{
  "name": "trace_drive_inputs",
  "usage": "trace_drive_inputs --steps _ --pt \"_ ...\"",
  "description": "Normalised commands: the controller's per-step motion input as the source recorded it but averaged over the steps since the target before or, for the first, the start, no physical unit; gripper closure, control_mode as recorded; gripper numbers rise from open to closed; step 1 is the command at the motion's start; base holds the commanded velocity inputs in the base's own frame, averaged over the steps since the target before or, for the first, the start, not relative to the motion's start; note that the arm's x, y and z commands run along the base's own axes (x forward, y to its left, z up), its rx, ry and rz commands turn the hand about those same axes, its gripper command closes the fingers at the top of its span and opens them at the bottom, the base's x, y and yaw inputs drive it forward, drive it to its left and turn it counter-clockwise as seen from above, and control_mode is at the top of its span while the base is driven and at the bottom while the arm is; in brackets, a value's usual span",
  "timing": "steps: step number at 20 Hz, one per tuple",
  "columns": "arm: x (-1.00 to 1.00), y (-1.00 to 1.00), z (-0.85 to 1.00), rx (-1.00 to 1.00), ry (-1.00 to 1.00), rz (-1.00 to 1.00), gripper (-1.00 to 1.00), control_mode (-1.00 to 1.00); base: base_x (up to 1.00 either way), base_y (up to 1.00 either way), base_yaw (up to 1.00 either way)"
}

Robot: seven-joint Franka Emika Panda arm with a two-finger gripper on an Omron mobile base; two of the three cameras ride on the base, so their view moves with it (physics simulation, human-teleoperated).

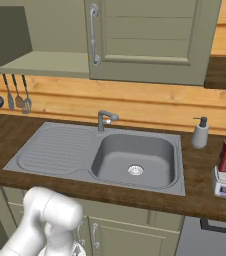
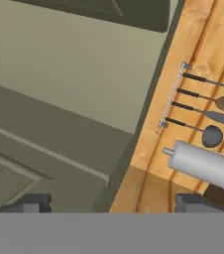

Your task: Pick the cereal and place it on the digital scale for weighing, and close the cabinet.

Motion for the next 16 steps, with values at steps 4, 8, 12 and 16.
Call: trace_drive_inputs --steps 4,8,12,16 --pt "0.56 0.27 -0.09 0.00 -0.08 -0.27 -1.00 -1.00 0.00 0.00 0.00" --pt "0.21 0.27 -0.04 0.00 -0.11 -0.38 -1.00 -1.00 0.00 0.00 0.00" --pt "0.00 0.01 -0.01 0.02 -0.07 -0.36 -1.00 -1.00 0.00 0.00 0.00" --pt "-0.02 -0.04 0.00 0.03 -0.03 -0.33 -1.00 -1.00 0.00 0.00 0.00"
